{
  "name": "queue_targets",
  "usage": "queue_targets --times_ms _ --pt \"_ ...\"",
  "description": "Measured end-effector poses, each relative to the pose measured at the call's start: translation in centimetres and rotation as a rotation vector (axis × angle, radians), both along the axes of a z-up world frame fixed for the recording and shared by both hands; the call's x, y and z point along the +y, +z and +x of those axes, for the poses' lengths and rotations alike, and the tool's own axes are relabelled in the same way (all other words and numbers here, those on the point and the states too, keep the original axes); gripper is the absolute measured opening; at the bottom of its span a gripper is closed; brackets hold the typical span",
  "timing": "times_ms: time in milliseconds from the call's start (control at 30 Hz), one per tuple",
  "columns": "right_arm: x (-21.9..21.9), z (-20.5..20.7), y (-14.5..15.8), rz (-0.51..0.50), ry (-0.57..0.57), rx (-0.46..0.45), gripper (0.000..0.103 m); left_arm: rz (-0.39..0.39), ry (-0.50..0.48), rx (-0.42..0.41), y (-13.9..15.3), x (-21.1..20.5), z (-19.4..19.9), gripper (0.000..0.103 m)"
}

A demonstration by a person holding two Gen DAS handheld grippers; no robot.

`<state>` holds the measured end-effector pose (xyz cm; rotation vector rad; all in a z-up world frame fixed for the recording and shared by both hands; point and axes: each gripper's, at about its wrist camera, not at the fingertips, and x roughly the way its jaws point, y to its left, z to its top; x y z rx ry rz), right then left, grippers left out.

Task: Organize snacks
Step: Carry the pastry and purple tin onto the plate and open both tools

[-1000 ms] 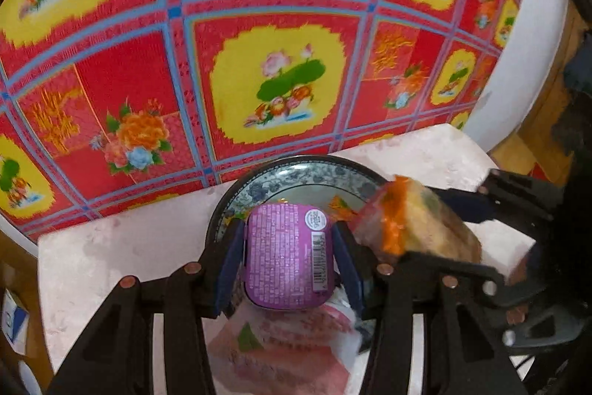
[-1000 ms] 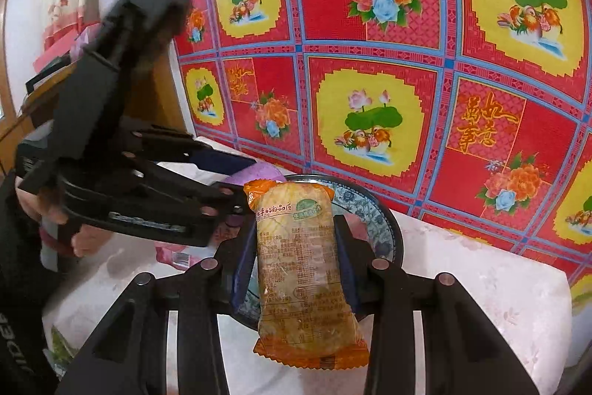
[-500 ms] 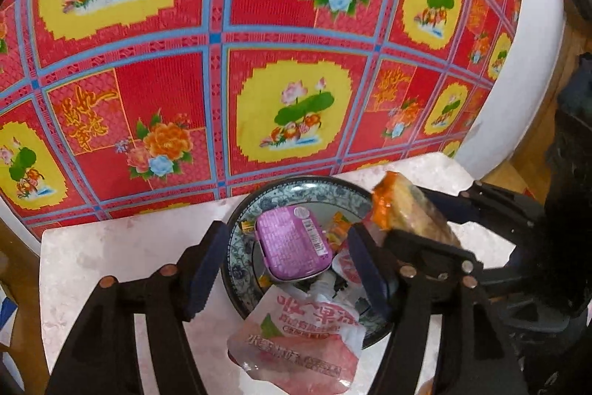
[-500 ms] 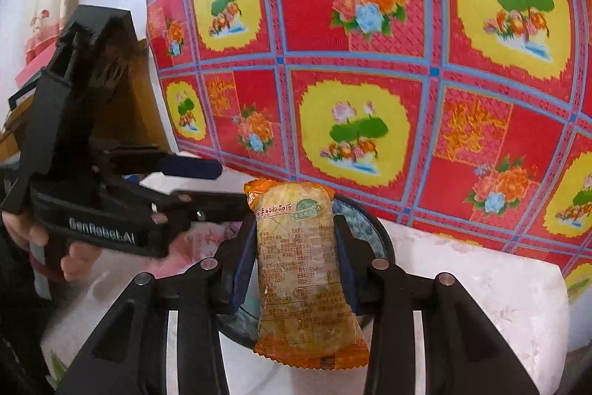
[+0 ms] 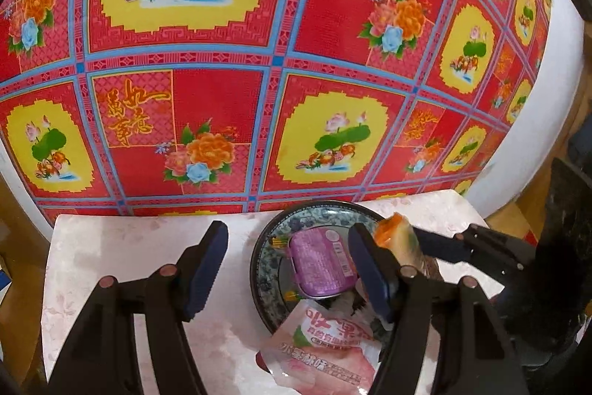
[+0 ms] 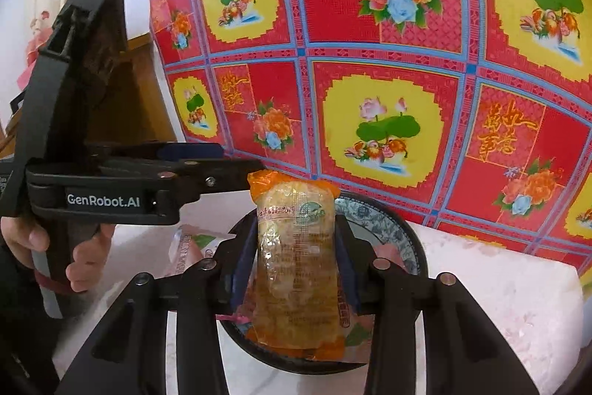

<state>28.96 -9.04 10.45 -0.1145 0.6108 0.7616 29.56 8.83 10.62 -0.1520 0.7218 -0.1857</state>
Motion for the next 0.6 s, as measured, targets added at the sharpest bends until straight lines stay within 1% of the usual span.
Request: queue_targets --times_ms 33,67,100,133,267,400,467,600 --pt "-0.1 -0.1 0.1 0.004 -0.002 -0.015 0.05 -0.001 -0.003 0.0 0.0 -0.1 0.0 0.071" --pt "-0.1 -0.3 0.2 0.005 -0.001 -0.022 0.059 0.001 -0.004 0.0 0.0 -0.2 -0.1 0.071" --pt "-0.2 -0.4 0.2 0.006 0.007 -0.025 0.066 0.007 -0.002 -0.004 0.0 -0.3 -0.3 0.071" --pt "-0.1 -0.6 0.3 0.007 0.022 -0.025 0.068 0.018 0.003 -0.012 0.1 -0.4 -0.4 0.071" --pt "0.4 -1.4 0.2 -0.016 0.049 -0.053 0.068 0.029 -0.012 -0.036 0.8 -0.8 -1.0 0.071" --pt "0.3 -1.6 0.4 -0.016 0.046 -0.062 0.068 0.034 -0.034 -0.043 1.3 -1.2 -1.5 0.071" --pt "0.0 -1.7 0.6 -0.019 0.043 -0.055 0.068 0.036 -0.046 -0.027 1.4 -1.3 -1.7 0.071" --pt "-1.1 -1.8 1.2 -0.015 0.038 -0.005 0.068 0.062 -0.023 -0.009 1.9 -1.3 -2.9 0.071"
